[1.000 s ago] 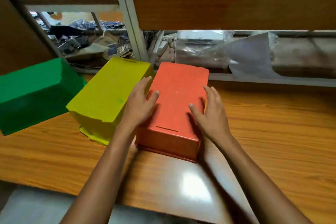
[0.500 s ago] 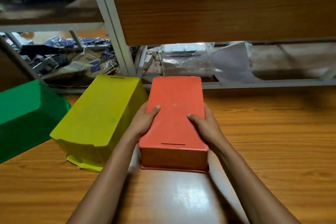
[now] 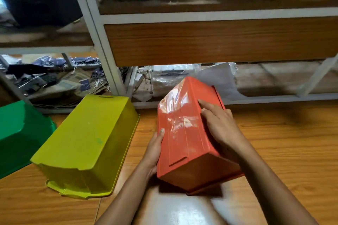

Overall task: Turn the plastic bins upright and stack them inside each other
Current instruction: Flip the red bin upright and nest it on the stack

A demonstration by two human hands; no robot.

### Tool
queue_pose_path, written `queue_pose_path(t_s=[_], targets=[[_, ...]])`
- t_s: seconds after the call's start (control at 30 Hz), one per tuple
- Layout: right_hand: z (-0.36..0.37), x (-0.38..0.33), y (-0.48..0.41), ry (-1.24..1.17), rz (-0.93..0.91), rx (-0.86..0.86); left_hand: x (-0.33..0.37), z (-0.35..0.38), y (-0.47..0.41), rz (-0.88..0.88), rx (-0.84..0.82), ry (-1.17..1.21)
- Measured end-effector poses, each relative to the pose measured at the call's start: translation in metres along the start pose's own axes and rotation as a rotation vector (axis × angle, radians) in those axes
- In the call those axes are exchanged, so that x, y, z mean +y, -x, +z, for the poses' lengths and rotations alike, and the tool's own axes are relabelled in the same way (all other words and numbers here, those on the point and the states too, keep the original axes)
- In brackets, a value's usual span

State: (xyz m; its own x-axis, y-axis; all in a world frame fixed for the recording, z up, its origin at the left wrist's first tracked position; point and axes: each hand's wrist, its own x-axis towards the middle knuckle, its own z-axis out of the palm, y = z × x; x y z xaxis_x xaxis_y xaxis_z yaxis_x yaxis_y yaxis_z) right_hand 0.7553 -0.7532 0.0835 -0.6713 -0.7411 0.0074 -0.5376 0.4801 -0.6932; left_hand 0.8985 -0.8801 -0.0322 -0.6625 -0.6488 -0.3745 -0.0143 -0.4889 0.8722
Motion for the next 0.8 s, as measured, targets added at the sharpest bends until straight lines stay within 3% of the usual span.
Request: queue_pose_path(t_s=[0.1, 0.2, 0.3, 0.43, 0.53, 0.63, 0.7, 0.8], targets=[[-0.005, -0.002, -0.001, 0.226, -0.062, 0.003, -0.006, -0.002, 0.001, 0.147, 0.148, -0.309], [-0.006, -0.003, -0.005, 0.418, 0.093, -0.094, 0.018, 0.0, 0.0, 0.423, 0.297, -0.551], [-0.001, -0.005, -0.009, 0.278, 0.23, -0.195, 0.055, 0.017, 0.001, 0.431, 0.202, -0.391], [0.005, -0.003, -0.013, 0.057, 0.148, 0.019, 0.069, 0.032, -0.001, 0.3, 0.083, -0.139], [0.0, 0.003, -0.014, -0.038, 0.108, 0.017, 0.057, 0.037, -0.001, 0.263, 0.05, 0.009], [-0.003, 0.007, -0.013, 0.022, 0.067, 0.037, 0.035, 0.042, 0.001, 0.22, 0.002, 0.024], [-0.002, 0.007, -0.011, 0.036, 0.033, 0.066, 0.029, 0.044, 0.004, 0.293, 0.044, -0.116], [0.003, 0.006, -0.012, -0.003, 0.001, 0.099, 0.039, 0.046, 0.01, 0.586, 0.191, -0.522]])
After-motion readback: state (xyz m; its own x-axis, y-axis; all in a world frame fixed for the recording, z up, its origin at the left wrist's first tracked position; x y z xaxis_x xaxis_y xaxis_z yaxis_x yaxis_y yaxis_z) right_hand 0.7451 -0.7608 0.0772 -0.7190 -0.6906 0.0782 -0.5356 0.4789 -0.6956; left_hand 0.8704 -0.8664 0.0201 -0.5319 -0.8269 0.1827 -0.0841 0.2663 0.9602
